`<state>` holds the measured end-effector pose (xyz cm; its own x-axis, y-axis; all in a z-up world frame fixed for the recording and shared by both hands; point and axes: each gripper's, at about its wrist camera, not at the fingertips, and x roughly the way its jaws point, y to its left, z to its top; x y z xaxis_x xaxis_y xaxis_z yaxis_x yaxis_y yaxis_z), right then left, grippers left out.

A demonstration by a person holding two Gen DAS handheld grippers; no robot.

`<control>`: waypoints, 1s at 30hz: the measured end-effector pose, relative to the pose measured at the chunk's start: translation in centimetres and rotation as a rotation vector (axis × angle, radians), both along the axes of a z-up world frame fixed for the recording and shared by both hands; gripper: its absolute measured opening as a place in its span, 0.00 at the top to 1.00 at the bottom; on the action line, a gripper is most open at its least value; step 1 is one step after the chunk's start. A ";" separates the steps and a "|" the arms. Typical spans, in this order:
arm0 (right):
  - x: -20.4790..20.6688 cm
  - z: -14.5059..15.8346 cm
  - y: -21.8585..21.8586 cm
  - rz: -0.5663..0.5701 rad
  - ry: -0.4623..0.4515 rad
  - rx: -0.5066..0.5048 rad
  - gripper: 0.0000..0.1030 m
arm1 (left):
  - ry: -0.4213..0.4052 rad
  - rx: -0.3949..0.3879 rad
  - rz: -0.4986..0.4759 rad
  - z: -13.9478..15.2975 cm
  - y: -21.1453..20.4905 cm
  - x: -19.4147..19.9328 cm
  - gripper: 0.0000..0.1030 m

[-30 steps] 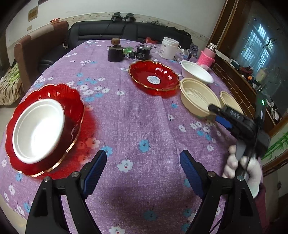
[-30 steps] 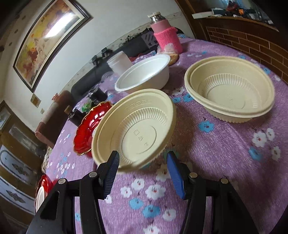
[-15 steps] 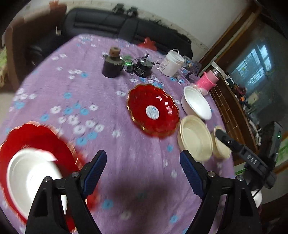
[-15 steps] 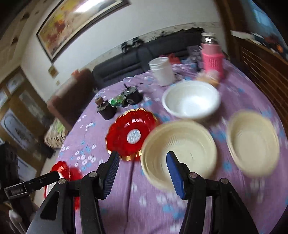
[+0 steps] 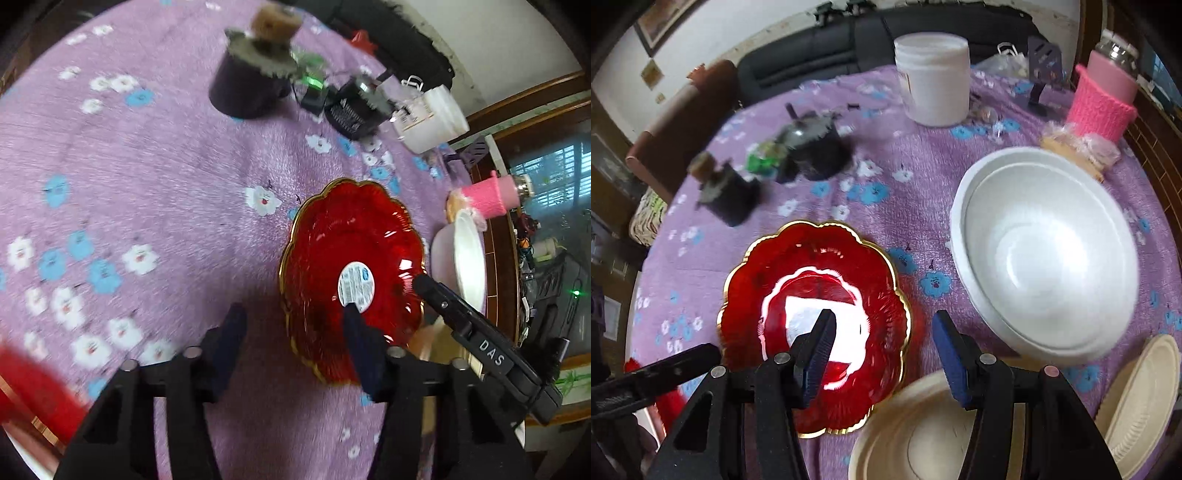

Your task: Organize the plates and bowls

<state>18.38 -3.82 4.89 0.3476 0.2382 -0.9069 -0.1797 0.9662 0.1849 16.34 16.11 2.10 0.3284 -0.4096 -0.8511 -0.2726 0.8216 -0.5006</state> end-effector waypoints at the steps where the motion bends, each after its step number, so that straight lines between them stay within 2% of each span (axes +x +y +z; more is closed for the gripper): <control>1: 0.4 -0.5 0.2 -0.004 0.017 -0.010 0.43 | 0.007 0.000 0.003 -0.4 -0.2 0.3 0.54; 4: 0.9 -1.6 0.7 0.006 0.032 -0.047 0.44 | -0.011 0.038 -0.017 -0.7 -1.4 1.1 0.61; 6: 0.9 -1.9 1.1 0.020 0.039 -0.035 0.53 | 0.004 0.042 -0.048 -1.0 -2.3 1.3 0.67; 8: 0.8 -1.9 1.1 0.016 0.024 -0.054 0.62 | -0.003 0.081 -0.054 -0.9 -2.8 1.3 0.67; 10: 0.5 -1.4 0.7 0.003 -0.013 -0.060 0.81 | -0.007 0.097 -0.050 -0.7 -2.7 1.0 0.67; 11: 0.4 -1.2 0.5 -0.001 -0.019 -0.040 0.85 | -0.012 0.091 -0.049 -0.5 -2.6 0.7 0.67; 14: -0.6 0.2 -0.1 -0.002 -0.052 0.017 0.89 | -0.047 0.096 -0.053 0.9 -2.3 -0.5 0.67; 20: -4.4 3.6 0.5 0.014 -0.147 0.071 0.89 | -0.141 0.173 -0.051 4.7 -1.7 -4.5 0.67; 27: -10.4 6.8 3.4 0.082 -0.212 0.190 0.89 | -0.223 0.152 0.027 8.2 3.8 -12.5 0.67; 30: -13.2 8.0 5.9 0.141 -0.227 0.230 0.88 | -0.249 0.190 0.067 8.9 5.9 -16.2 0.67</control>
<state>5.13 2.10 12.85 0.4833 0.4875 -0.7271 -0.3698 0.8665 0.3352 0.18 22.03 10.96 0.5572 -0.2211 -0.8004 -0.2174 0.8914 -0.3976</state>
